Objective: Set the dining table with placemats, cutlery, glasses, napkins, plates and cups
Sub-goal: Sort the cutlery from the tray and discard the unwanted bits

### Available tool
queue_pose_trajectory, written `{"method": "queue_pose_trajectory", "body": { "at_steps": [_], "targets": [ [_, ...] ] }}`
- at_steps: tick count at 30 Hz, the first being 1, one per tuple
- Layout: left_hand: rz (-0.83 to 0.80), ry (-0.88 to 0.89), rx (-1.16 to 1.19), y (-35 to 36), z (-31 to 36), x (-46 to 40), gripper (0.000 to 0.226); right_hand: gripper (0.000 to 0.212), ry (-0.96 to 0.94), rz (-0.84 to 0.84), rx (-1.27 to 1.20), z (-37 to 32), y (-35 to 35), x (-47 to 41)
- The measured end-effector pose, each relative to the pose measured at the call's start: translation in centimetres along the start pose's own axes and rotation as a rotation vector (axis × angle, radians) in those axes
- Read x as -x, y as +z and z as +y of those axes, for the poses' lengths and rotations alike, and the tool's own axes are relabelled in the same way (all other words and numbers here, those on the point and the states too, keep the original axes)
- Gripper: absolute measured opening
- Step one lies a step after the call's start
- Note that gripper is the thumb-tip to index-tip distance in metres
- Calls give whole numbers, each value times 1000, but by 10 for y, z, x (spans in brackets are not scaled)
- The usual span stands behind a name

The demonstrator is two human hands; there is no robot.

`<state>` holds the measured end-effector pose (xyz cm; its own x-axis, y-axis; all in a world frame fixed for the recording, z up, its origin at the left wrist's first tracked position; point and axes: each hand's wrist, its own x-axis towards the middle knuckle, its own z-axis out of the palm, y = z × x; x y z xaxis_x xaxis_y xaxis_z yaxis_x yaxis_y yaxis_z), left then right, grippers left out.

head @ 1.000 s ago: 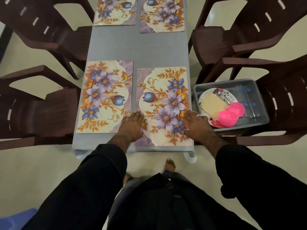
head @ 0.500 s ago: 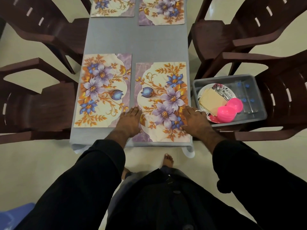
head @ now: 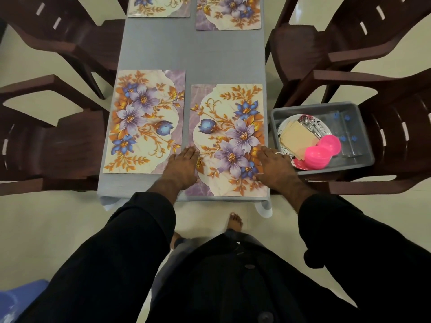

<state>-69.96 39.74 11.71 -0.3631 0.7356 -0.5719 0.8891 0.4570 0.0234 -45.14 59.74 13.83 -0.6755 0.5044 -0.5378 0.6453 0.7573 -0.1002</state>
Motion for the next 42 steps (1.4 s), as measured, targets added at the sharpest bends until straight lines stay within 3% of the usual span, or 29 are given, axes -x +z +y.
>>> {"method": "queue_pose_trajectory", "body": {
  "at_steps": [4, 12, 20, 28, 35, 42],
  "targets": [
    [5, -1, 24, -7, 1, 6, 102, 96, 12, 31, -51, 1, -1, 3],
    [167, -39, 5, -69, -23, 19, 96, 88, 11, 219, -98, 1, -40, 8],
    [192, -26, 24, -66, -32, 31, 93, 86, 70, 183, -106, -8, -34, 29],
    [194, 182, 39, -51, 11, 4, 90, 87, 207, 136, -56, -6, -20, 65],
    [243, 327, 80, -71, 72, -23, 81, 87, 338, 174, -78, 56, -19, 81],
    [258, 325, 41, -101, 173, -88, 72, 81, 346, 205, -193, 180, -6, 67]
  ]
}}
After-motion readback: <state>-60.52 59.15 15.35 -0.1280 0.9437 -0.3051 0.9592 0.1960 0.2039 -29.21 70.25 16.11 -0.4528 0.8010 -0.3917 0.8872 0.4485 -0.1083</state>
